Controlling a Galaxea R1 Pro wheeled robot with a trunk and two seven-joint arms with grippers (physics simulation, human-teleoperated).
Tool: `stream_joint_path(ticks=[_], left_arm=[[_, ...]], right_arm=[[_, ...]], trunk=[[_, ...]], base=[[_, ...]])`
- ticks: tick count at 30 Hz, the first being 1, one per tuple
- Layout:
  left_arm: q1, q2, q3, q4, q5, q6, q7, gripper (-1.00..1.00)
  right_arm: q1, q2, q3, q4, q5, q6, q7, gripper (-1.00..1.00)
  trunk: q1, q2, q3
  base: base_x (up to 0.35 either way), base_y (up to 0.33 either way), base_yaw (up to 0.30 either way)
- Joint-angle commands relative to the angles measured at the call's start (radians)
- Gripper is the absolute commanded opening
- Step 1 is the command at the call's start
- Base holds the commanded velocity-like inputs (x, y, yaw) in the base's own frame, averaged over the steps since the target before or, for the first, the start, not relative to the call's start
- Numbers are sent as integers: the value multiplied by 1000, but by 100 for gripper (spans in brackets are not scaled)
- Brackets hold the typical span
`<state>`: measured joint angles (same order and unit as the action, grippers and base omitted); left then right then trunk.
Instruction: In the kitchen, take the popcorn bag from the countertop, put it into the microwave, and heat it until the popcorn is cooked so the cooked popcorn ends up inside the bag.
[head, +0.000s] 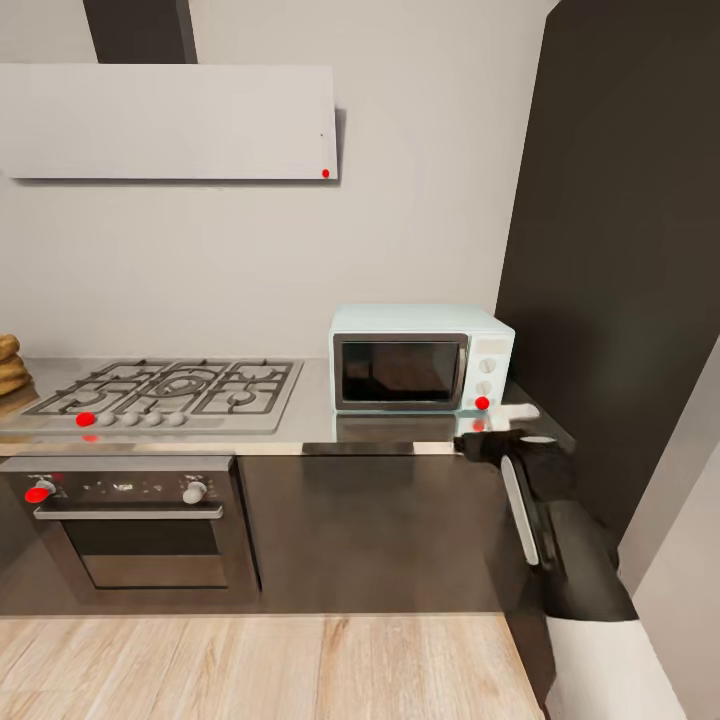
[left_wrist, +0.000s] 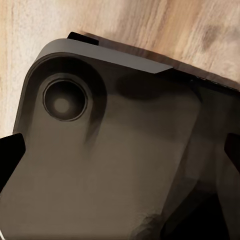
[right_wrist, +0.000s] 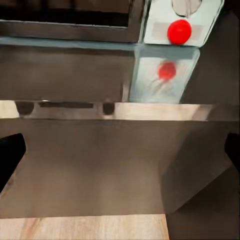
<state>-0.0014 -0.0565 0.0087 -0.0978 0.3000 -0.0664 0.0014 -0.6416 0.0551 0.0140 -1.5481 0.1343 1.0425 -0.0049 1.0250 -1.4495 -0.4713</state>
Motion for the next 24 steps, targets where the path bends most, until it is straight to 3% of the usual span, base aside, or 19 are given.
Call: stream_joint_path(ticks=[1,5,10,13,19,21,24], left_arm=[[0,0,0,0,4,-2,0,100],[0,0,0,0,4,-1,0,100],[0,0,0,0,4,-1,0,100],[0,0,0,0,4,-2,0,100],[0,1,1,0,5,-1,0,100],[0,2,2,0,5,-1,0,100],[0,3,1,-1,4,-1,0,100]], right_arm=[[-37,5,0,-1,4,5,-1,100],[-142,36,-2,-3,4,-11,-9,100],[-156,47,-5,0,5,-145,-13,100],[-154,57,-12,4,6,-201,-14,100],[-111,60,-70,14,4,-352,-12,100],[-63,58,-95,54,3,-414,-5,100],[-41,52,-114,128,3,-492,1,100]], trunk=[[0,-1,-1],[0,-1,-1],[0,-1,-1],[0,-1,-1],[0,-1,-1],[0,-1,-1],[0,-1,-1]], base=[[0,0,0],[0,0,0],[0,0,0],[0,0,0],[0,0,0],[0,0,0],[0,0,0]])
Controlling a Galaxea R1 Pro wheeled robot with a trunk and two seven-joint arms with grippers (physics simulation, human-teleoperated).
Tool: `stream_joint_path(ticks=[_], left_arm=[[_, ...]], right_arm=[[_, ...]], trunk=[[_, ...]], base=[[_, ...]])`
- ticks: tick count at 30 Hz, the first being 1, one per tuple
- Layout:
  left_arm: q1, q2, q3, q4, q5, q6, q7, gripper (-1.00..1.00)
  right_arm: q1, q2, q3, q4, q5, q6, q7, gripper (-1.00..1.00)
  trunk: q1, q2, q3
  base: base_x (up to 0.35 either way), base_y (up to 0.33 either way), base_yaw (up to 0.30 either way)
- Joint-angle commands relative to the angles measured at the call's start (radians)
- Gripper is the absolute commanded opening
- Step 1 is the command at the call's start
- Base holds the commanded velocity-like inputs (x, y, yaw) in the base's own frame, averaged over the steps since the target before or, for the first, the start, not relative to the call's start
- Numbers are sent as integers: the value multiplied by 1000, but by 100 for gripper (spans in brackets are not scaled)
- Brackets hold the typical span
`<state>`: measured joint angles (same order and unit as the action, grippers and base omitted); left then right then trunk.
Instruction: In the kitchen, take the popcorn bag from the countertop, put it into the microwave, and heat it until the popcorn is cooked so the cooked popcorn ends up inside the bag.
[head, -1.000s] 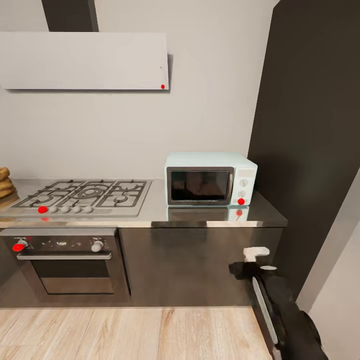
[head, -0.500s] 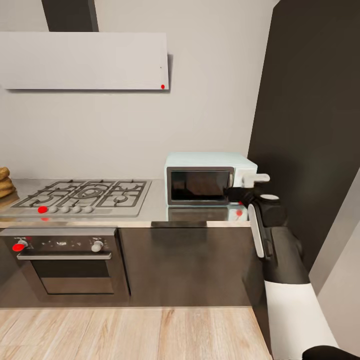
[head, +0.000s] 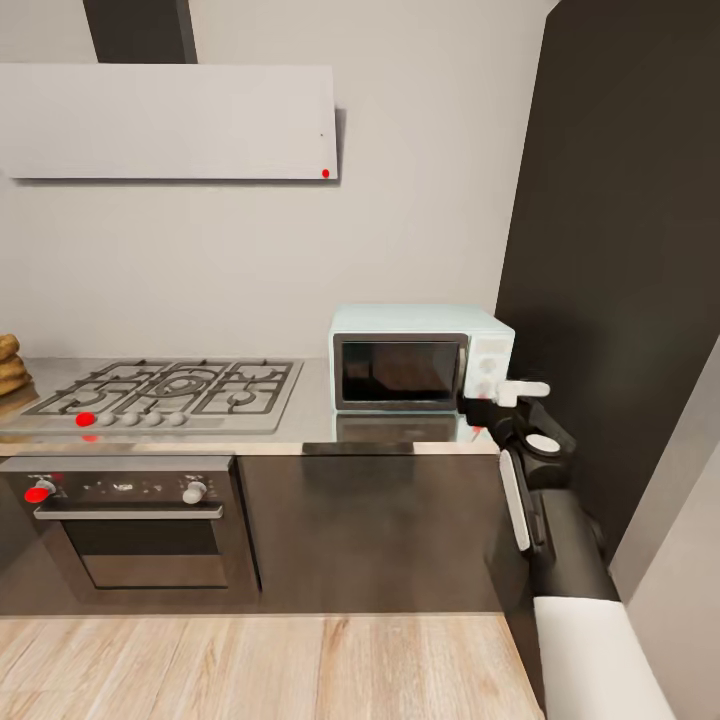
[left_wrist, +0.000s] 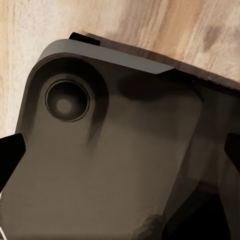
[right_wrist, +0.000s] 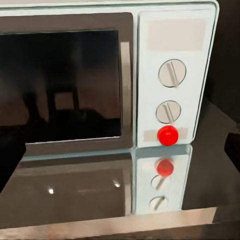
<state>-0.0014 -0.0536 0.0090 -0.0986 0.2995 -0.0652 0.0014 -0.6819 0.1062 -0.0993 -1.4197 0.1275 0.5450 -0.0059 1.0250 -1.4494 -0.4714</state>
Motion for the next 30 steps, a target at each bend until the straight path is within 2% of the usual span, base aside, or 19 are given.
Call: stream_joint_path(ticks=[1,7,13,18,20,21,25,30], left_arm=[[0,0,0,0,4,-2,0,100],[0,0,-1,-1,-1,-2,-1,100],[0,0,0,-1,2,-3,-1,100],[0,0,-4,-1,0,-3,-1,100],[0,0,-2,-2,0,-3,-1,100],[0,-1,1,-3,1,-3,-1,100],[0,1,-1,-1,3,-1,-1,100],[0,1,-2,-1,2,-2,-1,100]], right_arm=[[2,0,-3,17,10,-4,3,100],[4,-1,-4,64,11,-13,17,100],[4,-2,-6,110,9,-14,101,100],[4,0,-9,113,9,-16,101,100],[4,1,-24,113,9,-17,101,100],[4,1,-50,113,10,-22,101,100],[4,0,-90,112,11,-60,99,100],[4,2,-99,111,14,-68,103,100]], trunk=[[0,-1,-1],[0,-1,-1],[0,-1,-1],[0,-1,-1],[0,-1,-1],[0,-1,-1],[0,-1,-1],[0,-1,-1]], base=[[0,0,0],[0,0,0],[0,0,0],[0,0,0],[0,0,0],[0,0,0],[167,0,0],[308,0,0]])
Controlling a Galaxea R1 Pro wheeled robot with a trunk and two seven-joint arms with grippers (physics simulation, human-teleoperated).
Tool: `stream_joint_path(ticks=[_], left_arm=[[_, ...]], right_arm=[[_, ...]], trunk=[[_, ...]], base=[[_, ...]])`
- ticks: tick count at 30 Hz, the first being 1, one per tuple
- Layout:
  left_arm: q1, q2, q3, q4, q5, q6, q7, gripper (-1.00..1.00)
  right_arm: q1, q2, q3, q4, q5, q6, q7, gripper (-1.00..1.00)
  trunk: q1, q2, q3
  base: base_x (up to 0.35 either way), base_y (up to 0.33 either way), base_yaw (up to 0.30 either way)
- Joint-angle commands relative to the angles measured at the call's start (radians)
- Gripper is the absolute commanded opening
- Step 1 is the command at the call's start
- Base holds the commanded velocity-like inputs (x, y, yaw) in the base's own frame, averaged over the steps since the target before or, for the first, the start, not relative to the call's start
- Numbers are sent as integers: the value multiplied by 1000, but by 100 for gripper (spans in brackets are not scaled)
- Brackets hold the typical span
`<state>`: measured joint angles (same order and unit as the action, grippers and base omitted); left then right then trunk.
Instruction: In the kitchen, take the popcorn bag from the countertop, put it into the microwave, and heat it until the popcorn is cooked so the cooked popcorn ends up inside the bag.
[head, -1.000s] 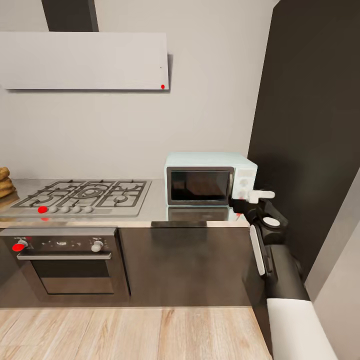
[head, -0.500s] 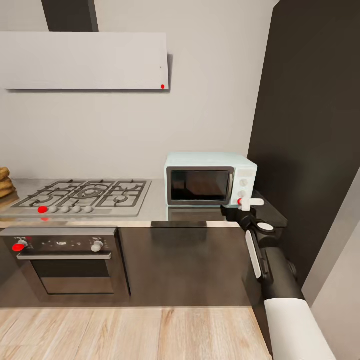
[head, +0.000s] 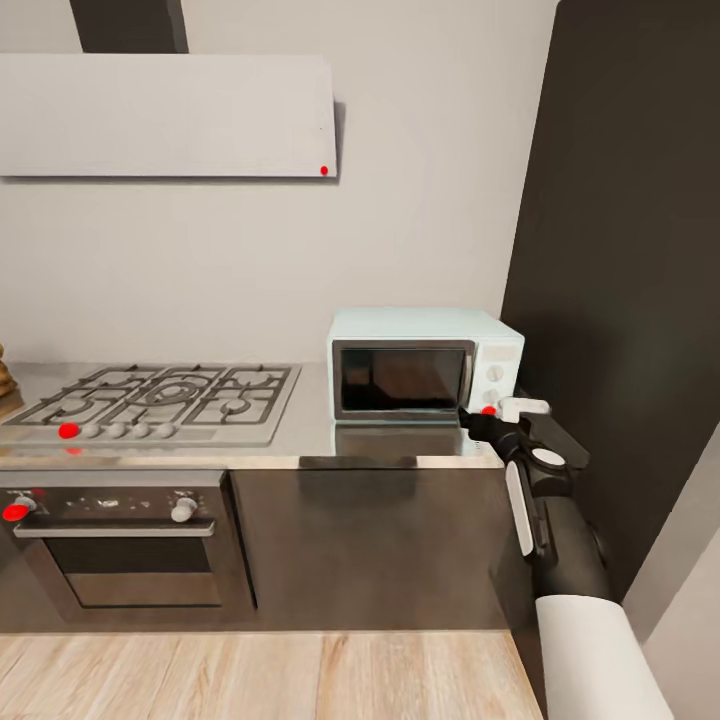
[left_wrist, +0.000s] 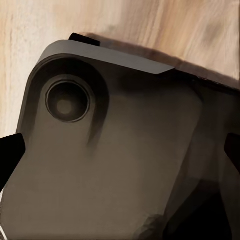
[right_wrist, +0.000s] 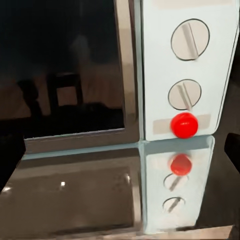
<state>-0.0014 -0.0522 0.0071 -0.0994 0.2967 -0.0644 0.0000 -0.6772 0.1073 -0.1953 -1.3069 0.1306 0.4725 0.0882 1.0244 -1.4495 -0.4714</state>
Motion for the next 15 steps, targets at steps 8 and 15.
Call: stream_joint_path(ticks=[8,15], left_arm=[[0,0,1,0,5,-2,0,100],[0,0,1,0,6,-3,0,100]], right_arm=[[-1,4,-1,-1,12,6,13,100],[-1,-2,1,5,13,8,14,100]], trunk=[[1,0,-1],[1,0,-1]], base=[[134,0,0],[2,0,0]])
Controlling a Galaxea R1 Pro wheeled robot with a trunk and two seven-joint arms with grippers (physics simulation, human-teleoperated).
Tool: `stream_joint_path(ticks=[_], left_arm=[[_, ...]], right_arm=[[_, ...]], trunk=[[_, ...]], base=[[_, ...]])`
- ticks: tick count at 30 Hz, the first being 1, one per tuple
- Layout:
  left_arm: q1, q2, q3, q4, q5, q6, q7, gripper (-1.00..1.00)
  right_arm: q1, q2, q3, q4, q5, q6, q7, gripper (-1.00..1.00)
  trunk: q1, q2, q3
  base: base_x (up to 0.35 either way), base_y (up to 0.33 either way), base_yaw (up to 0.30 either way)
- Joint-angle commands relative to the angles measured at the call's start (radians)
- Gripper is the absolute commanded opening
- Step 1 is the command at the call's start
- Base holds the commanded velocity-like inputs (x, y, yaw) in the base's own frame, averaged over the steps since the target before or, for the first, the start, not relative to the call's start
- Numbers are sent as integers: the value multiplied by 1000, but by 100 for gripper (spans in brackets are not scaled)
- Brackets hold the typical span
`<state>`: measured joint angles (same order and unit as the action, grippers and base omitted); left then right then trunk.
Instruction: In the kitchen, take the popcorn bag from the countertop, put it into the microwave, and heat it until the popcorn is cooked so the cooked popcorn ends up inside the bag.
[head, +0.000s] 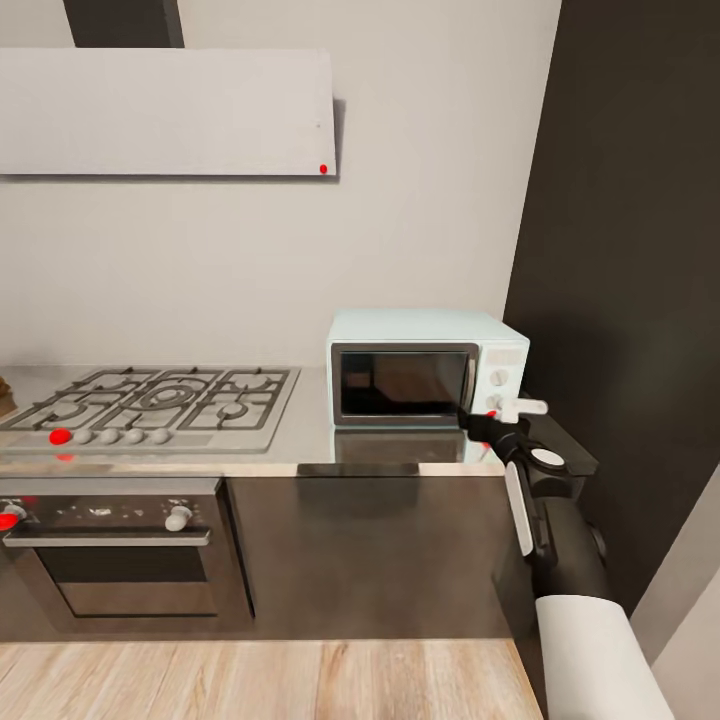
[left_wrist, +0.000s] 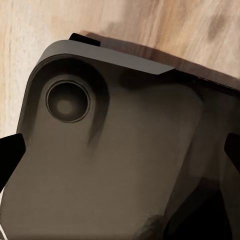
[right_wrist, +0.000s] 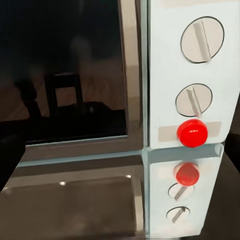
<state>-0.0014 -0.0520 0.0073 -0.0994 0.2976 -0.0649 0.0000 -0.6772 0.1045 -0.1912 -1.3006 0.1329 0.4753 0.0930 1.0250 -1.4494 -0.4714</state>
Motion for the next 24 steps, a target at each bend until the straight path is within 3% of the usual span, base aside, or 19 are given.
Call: stream_joint_path(ticks=[1,7,10,13,24], left_arm=[[0,0,0,0,5,-2,0,100],[0,0,2,-2,5,-3,0,100],[0,0,2,-2,5,-3,0,100],[0,0,2,-2,5,-3,0,100],[0,2,2,-2,6,-3,0,100]], right_arm=[[-1,1,-3,2,11,5,10,100],[-1,0,-1,14,26,3,10,100],[-1,-1,3,49,90,-38,19,100],[-1,0,4,61,123,-69,41,100],[-1,1,3,63,126,-75,45,100]], trunk=[[0,-1,-1],[0,-1,-1],[0,-1,-1],[0,-1,-1],[0,-1,-1]], base=[[0,0,0],[0,0,0],[0,0,0],[0,0,0],[6,0,0]])
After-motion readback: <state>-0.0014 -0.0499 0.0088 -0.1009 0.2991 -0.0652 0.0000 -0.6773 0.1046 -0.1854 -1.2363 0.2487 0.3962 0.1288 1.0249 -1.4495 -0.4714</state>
